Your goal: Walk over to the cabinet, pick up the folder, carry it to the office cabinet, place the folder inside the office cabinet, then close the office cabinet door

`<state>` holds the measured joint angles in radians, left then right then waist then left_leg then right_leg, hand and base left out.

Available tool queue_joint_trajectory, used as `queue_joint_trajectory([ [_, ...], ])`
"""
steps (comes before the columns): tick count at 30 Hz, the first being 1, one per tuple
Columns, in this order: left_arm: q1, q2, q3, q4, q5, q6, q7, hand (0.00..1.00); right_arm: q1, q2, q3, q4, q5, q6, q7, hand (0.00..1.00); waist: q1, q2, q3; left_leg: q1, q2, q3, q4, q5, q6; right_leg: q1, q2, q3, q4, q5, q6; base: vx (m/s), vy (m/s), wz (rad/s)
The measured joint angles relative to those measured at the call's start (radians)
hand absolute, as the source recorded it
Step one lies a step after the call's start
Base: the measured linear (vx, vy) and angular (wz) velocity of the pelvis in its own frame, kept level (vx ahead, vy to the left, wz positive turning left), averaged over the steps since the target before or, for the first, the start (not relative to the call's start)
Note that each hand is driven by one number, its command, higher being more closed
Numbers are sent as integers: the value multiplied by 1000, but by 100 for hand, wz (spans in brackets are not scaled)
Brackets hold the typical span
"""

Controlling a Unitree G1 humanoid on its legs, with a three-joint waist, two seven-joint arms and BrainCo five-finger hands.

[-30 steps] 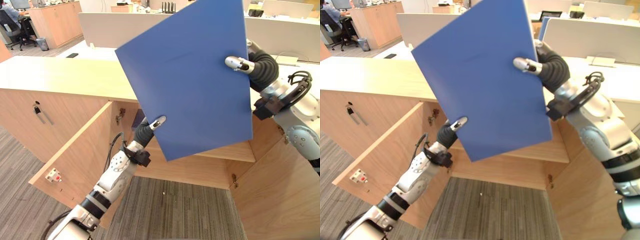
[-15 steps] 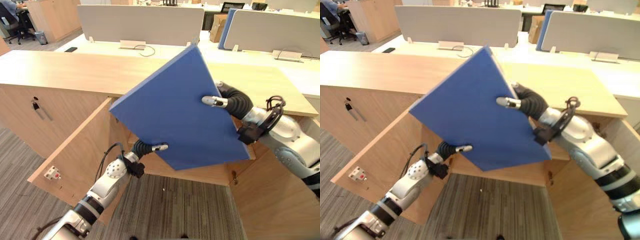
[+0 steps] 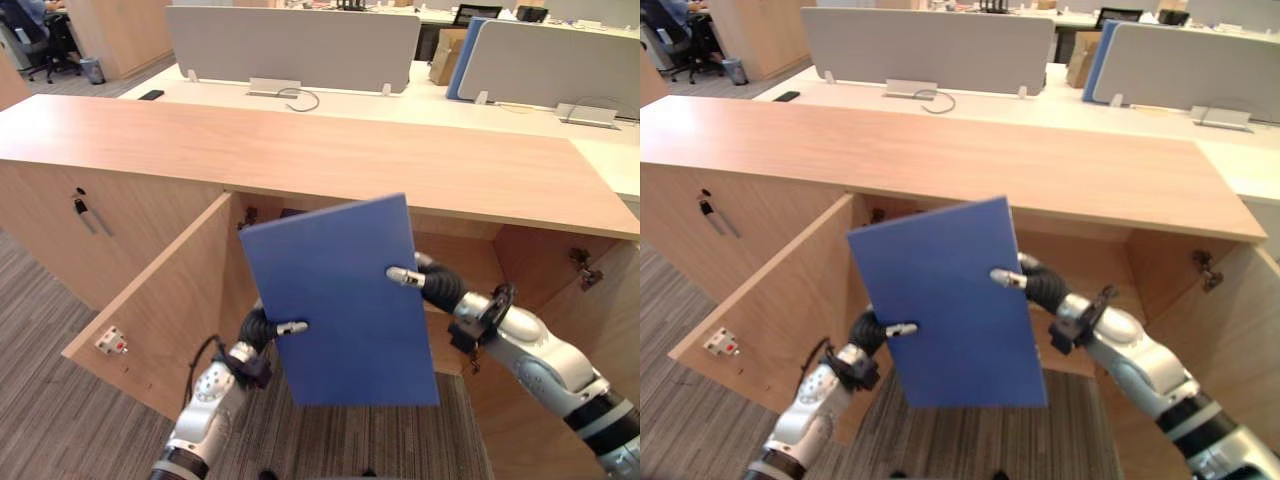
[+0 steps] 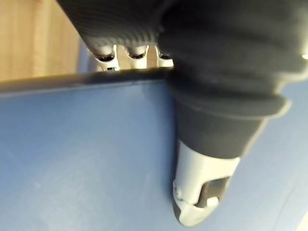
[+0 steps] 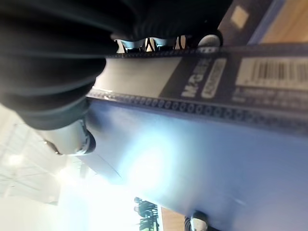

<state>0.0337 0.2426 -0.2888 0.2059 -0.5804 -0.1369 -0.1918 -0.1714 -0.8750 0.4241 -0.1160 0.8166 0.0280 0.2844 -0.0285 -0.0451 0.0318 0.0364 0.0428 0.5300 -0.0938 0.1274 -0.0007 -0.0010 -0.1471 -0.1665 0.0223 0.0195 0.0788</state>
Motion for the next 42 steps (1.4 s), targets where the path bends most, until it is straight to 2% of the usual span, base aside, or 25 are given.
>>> queue_joint_trajectory([
  [5, 90, -78, -2, 153, 2, 12, -28, 0, 76, 1, 9, 20, -132, 28, 69, 100, 4, -4, 3, 0, -1, -2, 0, 0, 0, 2, -6, -2, -2, 0, 0, 0, 0, 0],
  [7, 101, -97, -6, 242, 1, 17, -51, 0, 89, -1, 29, 46, -174, 32, 93, 100, 5, -4, 3, 0, -1, -4, 0, 0, 0, 3, -7, -4, -1, 0, 0, 0, 0, 0],
  [10, 106, -126, -10, 438, 5, 54, -93, 0, 106, -4, 88, 92, -256, 44, 132, 100, 6, -3, 3, 0, 0, -5, 0, 0, 0, 4, -7, -3, 0, 0, 0, 0, 0, 0],
  [13, 103, -137, 9, 575, 37, 66, -102, 0, 123, 11, 95, 127, -301, 45, 150, 100, 8, 0, 6, 2, -2, -5, 0, -3, -4, 6, -2, -4, -1, 0, 0, 0, 0, 0],
  [16, 82, -133, 75, 665, 67, 71, -98, 0, 127, 63, 58, 198, -333, 34, 167, 100, 11, 1, 11, 7, -2, -11, 0, -4, -4, 16, -2, -9, -2, -1, 1, -6, -14, 7],
  [17, 53, -124, 140, 734, 81, 73, -71, 0, 126, 114, 14, 264, -346, 12, 196, 100, 13, 4, 24, 14, -2, -13, 0, -4, -4, 24, -2, -12, -3, -2, 3, 0, 0, 0],
  [19, 50, -90, 175, 788, 100, 80, -48, 0, 127, 195, -9, 336, -353, 4, 225, 100, 7, 7, 26, 15, -1, -13, 0, -6, -6, 26, 0, -12, -5, -2, 3, -5, -17, 0],
  [20, 52, -82, 178, 798, 105, 80, -45, 0, 126, 221, -14, 369, -360, 0, 225, 100, 7, 7, 27, 15, -1, -13, 0, -6, -7, 27, 0, -12, -7, -2, 3, 0, 0, 0],
  [22, 59, -78, 200, 823, 112, 83, -35, 0, 121, 323, -65, 520, -369, -4, 218, 100, 10, 14, 33, 15, -2, -15, 0, -9, -5, 29, -2, -15, -9, -2, 3, 12, -10, 4],
  [25, 68, -91, 226, 826, 115, 85, -31, 0, 81, 436, -172, 771, -402, -3, 149, 100, 11, 38, 50, 15, -7, -21, 0, -15, -3, 35, -7, -23, -14, -3, 3, 25, -8, 7],
  [27, 66, -94, 242, 825, 132, 85, -28, 0, 50, 467, -246, 901, -407, 1, 96, 100, 12, 53, 60, 14, -8, -23, 0, -16, -4, 36, -8, -25, -16, -3, 4, 38, -22, 2],
  [31, 59, -95, 303, 826, 153, 86, -9, 0, 19, 493, -411, 1054, -402, 10, 38, 100, 9, 62, 66, 17, -5, -44, 1, -14, -5, 54, -4, -49, -18, -8, 8, 49, -44, 14],
  [35, 54, -106, 375, 826, 157, 87, 7, 0, -20, 534, -650, 1160, -265, 10, -31, 100, 8, 74, 72, 22, -1, -54, 2, -10, -11, 64, 6, -61, -18, -18, 4, 39, -55, 9],
  [38, 51, -118, 424, 837, 157, 88, 14, 0, -32, 589, -808, 1233, -58, -7, -81, 100, 8, 78, 73, 54, 14, -75, 10, -13, -22, 115, 14, -86, -24, -34, -1, 27, -84, 20],
  [40, 46, -121, 437, 846, 157, 88, 20, 0, -34, 627, -869, 1243, 63, -21, -101, 100, 8, 76, 74, 35, 32, -90, 67, -38, -29, 125, 18, -105, -14, -45, -9, -4, -101, 22],
  [41, 44, -124, 442, 845, 157, 88, 26, 0, -35, 646, -893, 1247, 158, -29, -116, 100, 11, 76, 77, 2, 52, -97, 140, -70, -32, 125, 19, -108, -6, -51, -14, -20, -82, 14],
  [42, 41, -127, 447, 845, 157, 89, 30, 0, -36, 656, -909, 1247, 199, -33, -125, 100, 14, 77, 78, -12, 64, -100, 174, -84, -34, 125, 21, -111, -1, -54, -17, -29, -113, 14],
])
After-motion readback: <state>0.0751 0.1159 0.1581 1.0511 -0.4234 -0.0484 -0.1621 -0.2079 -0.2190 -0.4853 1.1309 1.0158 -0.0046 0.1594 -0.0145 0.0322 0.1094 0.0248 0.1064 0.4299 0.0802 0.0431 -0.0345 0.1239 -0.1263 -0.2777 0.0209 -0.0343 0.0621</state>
